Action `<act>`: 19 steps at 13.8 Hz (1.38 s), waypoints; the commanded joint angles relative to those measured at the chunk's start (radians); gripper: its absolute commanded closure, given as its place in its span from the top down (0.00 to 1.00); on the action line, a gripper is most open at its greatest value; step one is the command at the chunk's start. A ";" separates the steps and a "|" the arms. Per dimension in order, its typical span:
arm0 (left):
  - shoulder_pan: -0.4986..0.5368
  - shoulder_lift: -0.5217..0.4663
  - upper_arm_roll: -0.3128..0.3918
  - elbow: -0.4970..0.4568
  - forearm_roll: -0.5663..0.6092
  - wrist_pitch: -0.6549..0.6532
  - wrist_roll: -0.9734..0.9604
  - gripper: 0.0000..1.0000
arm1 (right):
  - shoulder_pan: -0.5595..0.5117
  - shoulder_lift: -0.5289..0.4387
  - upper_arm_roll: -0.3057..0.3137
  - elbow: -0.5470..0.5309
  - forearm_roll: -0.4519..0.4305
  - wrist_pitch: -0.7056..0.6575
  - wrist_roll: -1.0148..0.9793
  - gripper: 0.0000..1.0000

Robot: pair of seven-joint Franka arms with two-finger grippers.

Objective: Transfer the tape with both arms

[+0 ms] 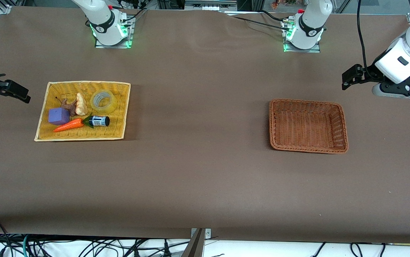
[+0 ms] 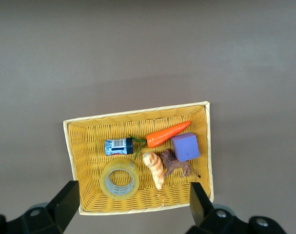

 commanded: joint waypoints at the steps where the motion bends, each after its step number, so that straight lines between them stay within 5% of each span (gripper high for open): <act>1: 0.006 0.008 -0.004 0.022 0.005 -0.018 0.018 1.00 | -0.017 0.026 -0.005 0.008 0.016 0.009 0.008 1.00; 5: 0.006 0.008 -0.002 0.022 0.003 -0.018 0.020 1.00 | -0.003 0.078 0.004 -0.055 0.027 0.009 0.013 1.00; 11: 0.006 0.008 -0.002 0.022 0.003 -0.017 0.020 1.00 | 0.078 0.092 0.022 -0.482 0.087 0.485 0.184 1.00; 15: 0.007 0.008 -0.002 0.022 0.003 -0.018 0.020 1.00 | 0.103 0.095 0.099 -0.733 0.080 0.791 0.304 1.00; 19: 0.007 0.008 -0.002 0.021 0.003 -0.020 0.018 1.00 | 0.123 0.084 0.101 -0.817 0.070 0.854 0.297 1.00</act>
